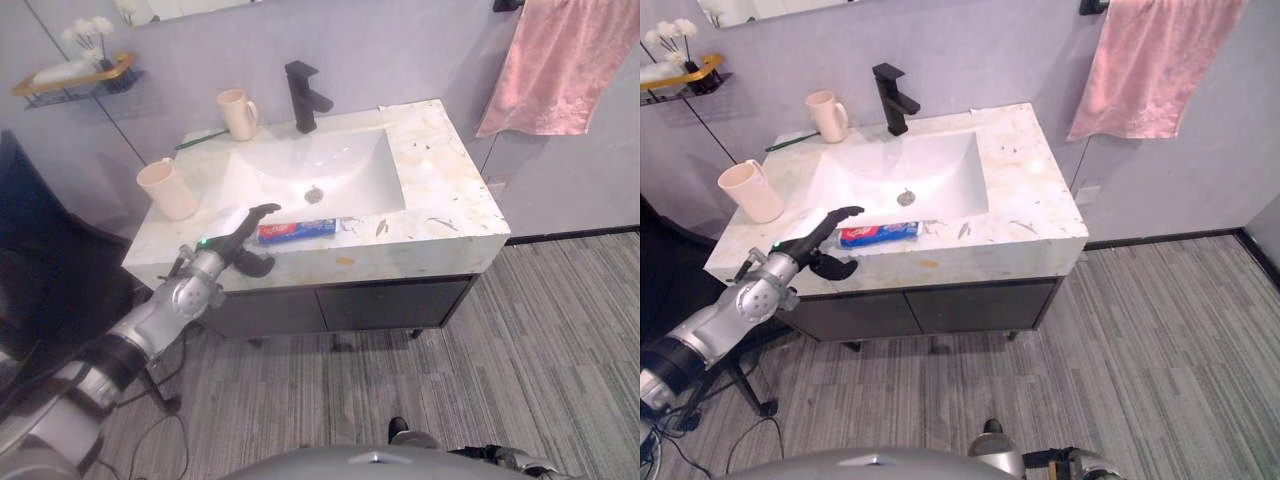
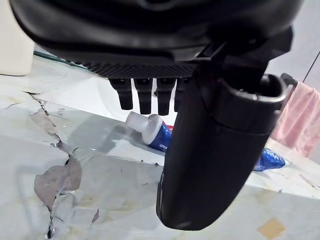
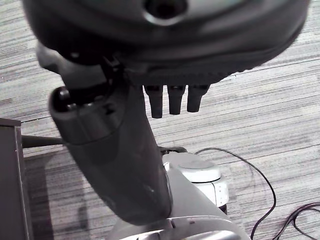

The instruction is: Organize the bathroom.

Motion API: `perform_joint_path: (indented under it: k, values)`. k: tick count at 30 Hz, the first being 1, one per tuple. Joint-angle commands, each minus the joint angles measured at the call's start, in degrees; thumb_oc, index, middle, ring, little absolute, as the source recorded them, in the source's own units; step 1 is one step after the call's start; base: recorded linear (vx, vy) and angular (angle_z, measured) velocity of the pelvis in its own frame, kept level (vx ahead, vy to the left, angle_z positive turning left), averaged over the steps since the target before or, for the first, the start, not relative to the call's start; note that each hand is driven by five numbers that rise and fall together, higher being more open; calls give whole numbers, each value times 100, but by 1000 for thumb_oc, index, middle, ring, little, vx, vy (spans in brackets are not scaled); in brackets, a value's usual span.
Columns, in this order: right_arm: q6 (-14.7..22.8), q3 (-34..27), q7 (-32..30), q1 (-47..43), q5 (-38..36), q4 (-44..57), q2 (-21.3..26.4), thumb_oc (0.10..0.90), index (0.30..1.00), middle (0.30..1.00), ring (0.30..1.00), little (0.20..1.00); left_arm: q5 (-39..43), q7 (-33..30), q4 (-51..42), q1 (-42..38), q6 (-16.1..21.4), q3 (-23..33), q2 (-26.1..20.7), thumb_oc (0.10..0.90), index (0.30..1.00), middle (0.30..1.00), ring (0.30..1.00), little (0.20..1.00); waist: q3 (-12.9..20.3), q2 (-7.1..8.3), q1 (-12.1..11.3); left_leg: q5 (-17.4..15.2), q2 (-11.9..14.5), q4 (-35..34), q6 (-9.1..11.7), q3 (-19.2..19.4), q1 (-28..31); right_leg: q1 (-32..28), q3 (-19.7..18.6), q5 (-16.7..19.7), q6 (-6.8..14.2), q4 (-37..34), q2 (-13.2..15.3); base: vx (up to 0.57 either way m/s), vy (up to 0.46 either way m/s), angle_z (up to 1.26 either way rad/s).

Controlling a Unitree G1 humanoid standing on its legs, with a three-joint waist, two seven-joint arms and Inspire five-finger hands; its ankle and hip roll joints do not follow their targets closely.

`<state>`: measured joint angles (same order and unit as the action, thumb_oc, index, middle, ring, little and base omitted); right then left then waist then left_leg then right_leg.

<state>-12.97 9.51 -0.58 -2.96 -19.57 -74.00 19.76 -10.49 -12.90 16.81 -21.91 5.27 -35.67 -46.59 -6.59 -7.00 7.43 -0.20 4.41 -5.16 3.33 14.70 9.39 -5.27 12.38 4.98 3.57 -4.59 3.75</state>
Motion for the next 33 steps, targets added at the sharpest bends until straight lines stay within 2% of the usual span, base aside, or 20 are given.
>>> perform_joint_path:
  k: [1, 4, 10, 15, 18, 23, 27, 28, 33]
  values:
    - [108, -29, -44, -96, -148, -283, -113, 800, 900, 900, 900, 900, -116, -992, -558, -848, 459, 1384, -801, 800, 900, 900, 900, 900, 234, 101, -17, -688, -474, 741, -415, 114, -96, 164, -307, -1256, 264, 1063, -146, 0, 0, 0]
    - [148, -37, -54, -84, -184, -316, -134, 800, 900, 900, 900, 900, 25, -608, -746, -917, 555, 1464, -951, 800, 900, 900, 900, 900, 235, 117, -35, -669, -464, 721, -408, 99, -94, 167, -304, -1233, 275, 1051, -151, 0, 0, 0]
    - [149, -27, -53, -82, -226, -323, -128, 800, 900, 900, 900, 900, 274, -641, -1043, -1047, 537, 1570, -1133, 800, 900, 900, 900, 900, 221, 125, -53, -656, -461, 707, -404, 93, -98, 160, -324, -1208, 280, 1008, -159, 0, 0, 0]
    - [156, -34, -62, -85, -264, -346, -149, 800, 900, 900, 900, 900, 503, -293, -1205, -1149, 421, 1642, -1296, 800, 900, 900, 900, 900, 214, 117, -75, -648, -465, 698, -400, 79, -103, 159, -302, -1211, 286, 1015, -146, -5, 4, 3]
    - [134, -30, -72, -109, -245, -352, -153, 800, 900, 900, 900, 900, 628, 208, -1176, -1236, 355, 1528, -1345, 800, 900, 900, 900, 900, 211, 96, -74, -640, -469, 684, -406, 73, -97, 169, -298, -1208, 298, 1032, -141, -5, 6, 3]
    - [71, 5, -69, -175, -278, -334, -106, 800, 900, 900, 900, 900, 831, 386, -1084, -1308, 298, 1316, -1361, 800, 900, 900, 900, 900, 199, 63, -74, -636, -480, 659, -415, 81, -85, 176, -306, -1210, 308, 1042, -136, 0, 0, 0]
    - [18, 11, -77, -214, -271, -309, -92, 800, 900, 900, 900, 900, 819, 823, -1017, -1285, 137, 1171, -1348, 800, 900, 900, 900, 900, 195, 35, -66, -631, -481, 645, -410, 84, -83, 188, -308, -1210, 314, 1046, -141, 0, 0, 0]
    - [-3, 31, -78, -218, -250, -292, -81, 800, 900, 900, 900, 900, 752, 840, -998, -1281, -9, 1084, -1343, 800, 900, 900, 900, 900, 191, 25, -50, -633, -478, 659, -410, 102, -88, 200, -319, -1216, 318, 1062, -136, 0, 0, 0]
    - [-25, 76, -75, -227, -271, -283, -80, 800, 900, 900, 900, 900, 518, 591, -803, -1233, -126, 917, -1227, 800, 900, 900, 900, 900, 186, 21, -35, -645, -479, 676, -417, 133, -90, 203, -331, -1217, 315, 1057, -138, 0, 0, 0]
